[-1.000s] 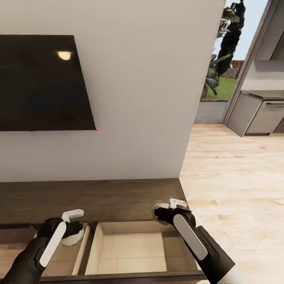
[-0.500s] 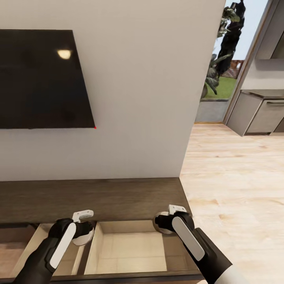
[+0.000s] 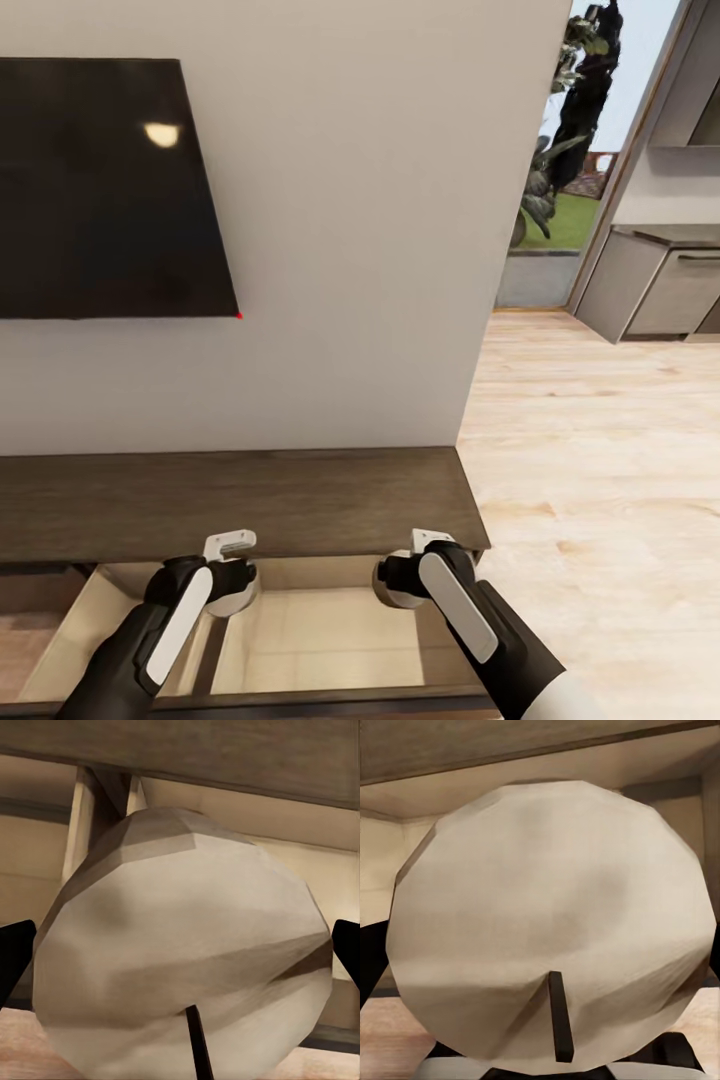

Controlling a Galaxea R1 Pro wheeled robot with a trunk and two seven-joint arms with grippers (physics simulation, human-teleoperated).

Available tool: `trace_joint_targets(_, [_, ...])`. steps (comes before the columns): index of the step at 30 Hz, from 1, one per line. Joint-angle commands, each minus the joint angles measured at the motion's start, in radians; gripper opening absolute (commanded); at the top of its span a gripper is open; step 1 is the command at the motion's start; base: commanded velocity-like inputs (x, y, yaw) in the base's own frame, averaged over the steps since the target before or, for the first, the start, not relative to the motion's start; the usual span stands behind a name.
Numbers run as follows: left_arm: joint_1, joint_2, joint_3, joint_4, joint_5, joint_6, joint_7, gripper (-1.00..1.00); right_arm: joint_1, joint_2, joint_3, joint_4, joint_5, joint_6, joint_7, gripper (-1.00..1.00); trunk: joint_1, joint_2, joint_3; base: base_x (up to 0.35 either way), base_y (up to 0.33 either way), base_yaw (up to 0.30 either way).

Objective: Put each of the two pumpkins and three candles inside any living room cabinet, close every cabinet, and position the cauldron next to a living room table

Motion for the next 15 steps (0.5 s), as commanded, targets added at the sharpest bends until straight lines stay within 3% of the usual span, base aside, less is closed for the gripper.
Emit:
trace_joint_targets(1, [-0.001, 0.001, -0.008, -0.001, 0.009, 0.001, 0.01, -1.0, -0.001, 0.002, 0.002, 0.0, -0.01, 0.002, -0.011, -1.0, 0.004, -0.008, -0.004, 0.0, 0.0, 0.0])
trace_joint_targets(8, [0.0, -0.006, -0.066, 0.008, 0.01, -0.019, 0.011, -1.0, -0.001, 0.022, 0.002, 0.016, -0.009, 0.014, -0.011, -1.0, 0.031, -0.057, -0.026, 0.0, 0.0, 0.0])
trace_joint_targets(15, [0.001, -0.04, -0.076, 0.015, 0.008, -0.04, 0.011, -1.0, -0.001, 0.025, 0.004, 0.014, 0.001, 0.012, -0.01, -1.0, 0.058, -0.106, -0.048, 0.0, 0.0, 0.0])
